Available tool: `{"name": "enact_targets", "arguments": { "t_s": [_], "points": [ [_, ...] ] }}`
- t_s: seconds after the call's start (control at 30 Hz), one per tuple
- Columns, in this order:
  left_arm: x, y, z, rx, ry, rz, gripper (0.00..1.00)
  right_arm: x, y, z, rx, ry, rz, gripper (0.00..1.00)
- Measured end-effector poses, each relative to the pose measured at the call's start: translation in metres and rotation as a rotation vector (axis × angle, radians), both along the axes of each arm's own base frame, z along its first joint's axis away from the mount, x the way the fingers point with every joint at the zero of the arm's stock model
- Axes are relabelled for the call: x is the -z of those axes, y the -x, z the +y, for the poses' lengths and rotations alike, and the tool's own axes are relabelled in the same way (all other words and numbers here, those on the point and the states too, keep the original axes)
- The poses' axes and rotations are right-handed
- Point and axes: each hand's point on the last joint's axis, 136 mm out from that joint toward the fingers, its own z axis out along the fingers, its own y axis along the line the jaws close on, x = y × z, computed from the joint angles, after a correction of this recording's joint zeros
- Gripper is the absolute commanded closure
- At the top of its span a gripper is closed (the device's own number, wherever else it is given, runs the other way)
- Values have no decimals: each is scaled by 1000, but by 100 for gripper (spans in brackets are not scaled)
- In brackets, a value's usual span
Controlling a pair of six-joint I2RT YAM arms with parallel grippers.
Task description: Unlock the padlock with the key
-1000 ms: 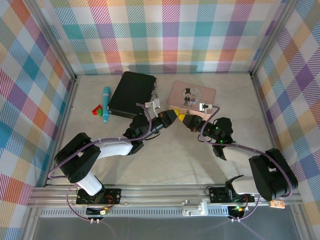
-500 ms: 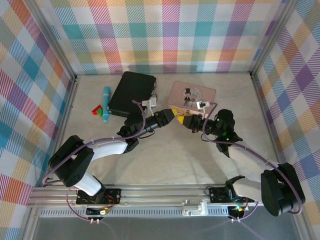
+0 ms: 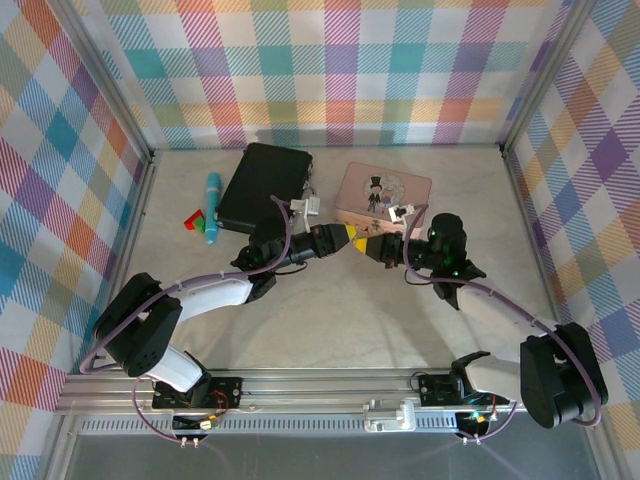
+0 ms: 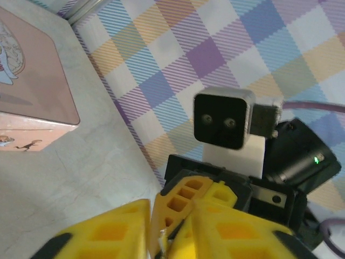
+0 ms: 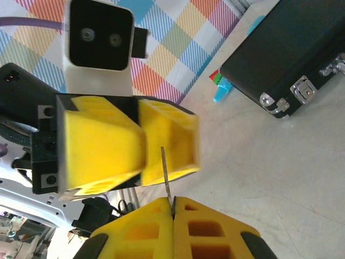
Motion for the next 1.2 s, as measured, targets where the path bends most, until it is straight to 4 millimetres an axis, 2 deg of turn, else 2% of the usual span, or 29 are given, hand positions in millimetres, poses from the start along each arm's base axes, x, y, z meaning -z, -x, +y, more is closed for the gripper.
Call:
{"name": "enact_targets", "arguments": {
  "t_s": [0.07,0.1,0.17,0.2,0.27,0.3,0.5,0.77,1.0,1.2],
  "points": [
    [3,-1,0,-2,-12,10,100,0,0,1,-12,-4,2,100],
    [4,-1,1,-3,-14,14,100,0,0,1,-11,-5,4,98],
    [3,-1,1,0,-14,9,100,-1,-2,0,-7,-7,7,79],
    [3,-1,1,0,-15,6,100,-2,-2,0,-4,-6,8,73],
    [3,-2,2,-8,-20,1,100,-1,-4,-2,12,-4,17,62],
    [3,-3,3,-14,-23,-2,100,-3,-4,-4,19,-5,17,61],
    [-5,-9,8,-68,-15,-19,100,-21,-7,-8,58,-57,-10,60],
    [-15,-12,10,-93,34,-21,100,-3,-10,-4,78,-118,56,60],
    [-11,-14,9,-100,45,-2,100,-12,-10,5,67,-157,21,61],
    [-9,-16,9,-107,49,4,100,-13,-15,5,79,-173,16,69]
  ]
}}
